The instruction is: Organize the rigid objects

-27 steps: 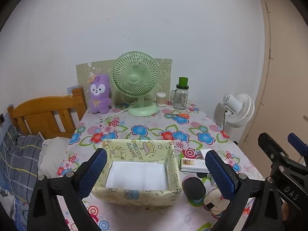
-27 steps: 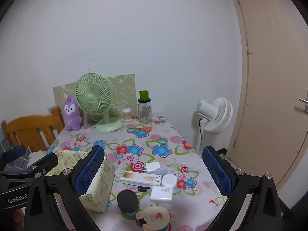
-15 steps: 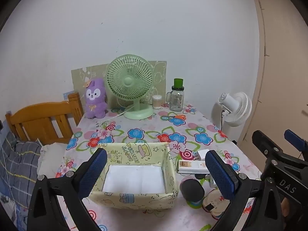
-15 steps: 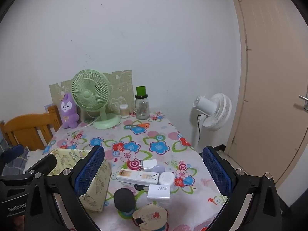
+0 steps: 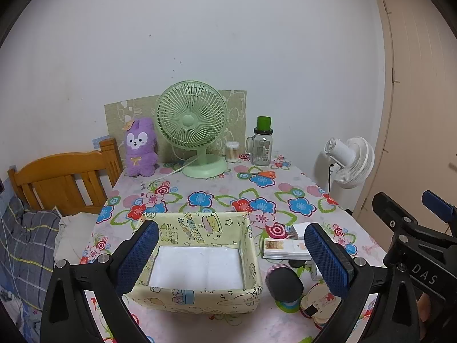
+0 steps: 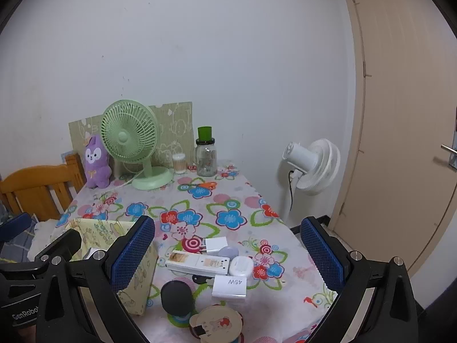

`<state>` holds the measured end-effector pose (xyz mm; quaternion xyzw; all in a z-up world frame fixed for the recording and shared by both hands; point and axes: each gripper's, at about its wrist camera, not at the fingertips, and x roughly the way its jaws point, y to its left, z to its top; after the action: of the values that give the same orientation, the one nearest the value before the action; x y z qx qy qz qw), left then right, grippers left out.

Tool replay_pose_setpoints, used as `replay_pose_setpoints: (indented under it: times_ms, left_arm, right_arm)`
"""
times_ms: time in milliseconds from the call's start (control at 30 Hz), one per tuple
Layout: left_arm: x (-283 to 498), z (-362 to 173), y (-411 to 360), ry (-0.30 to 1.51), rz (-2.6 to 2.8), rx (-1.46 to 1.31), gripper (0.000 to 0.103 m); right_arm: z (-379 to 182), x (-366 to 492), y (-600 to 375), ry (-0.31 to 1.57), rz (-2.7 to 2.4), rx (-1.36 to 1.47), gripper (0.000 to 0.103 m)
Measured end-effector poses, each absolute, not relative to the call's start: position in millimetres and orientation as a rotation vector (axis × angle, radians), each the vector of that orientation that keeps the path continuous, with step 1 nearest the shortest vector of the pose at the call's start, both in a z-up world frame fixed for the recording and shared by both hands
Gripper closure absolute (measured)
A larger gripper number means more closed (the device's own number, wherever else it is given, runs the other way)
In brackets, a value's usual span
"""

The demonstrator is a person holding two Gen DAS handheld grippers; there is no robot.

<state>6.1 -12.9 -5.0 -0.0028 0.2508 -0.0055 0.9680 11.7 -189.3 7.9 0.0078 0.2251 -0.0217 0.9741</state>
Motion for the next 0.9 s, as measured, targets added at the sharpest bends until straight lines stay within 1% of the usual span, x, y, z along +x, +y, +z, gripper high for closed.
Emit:
replay_pose_setpoints:
  times_ms: [900]
  left_arm:
    - [5.6,-14.7,-10.8,0.53,-0.029,-0.023,0.0]
  right_arm:
    - [1.8,11.6,-184.1,0.477,-0.042,0.016,0.0]
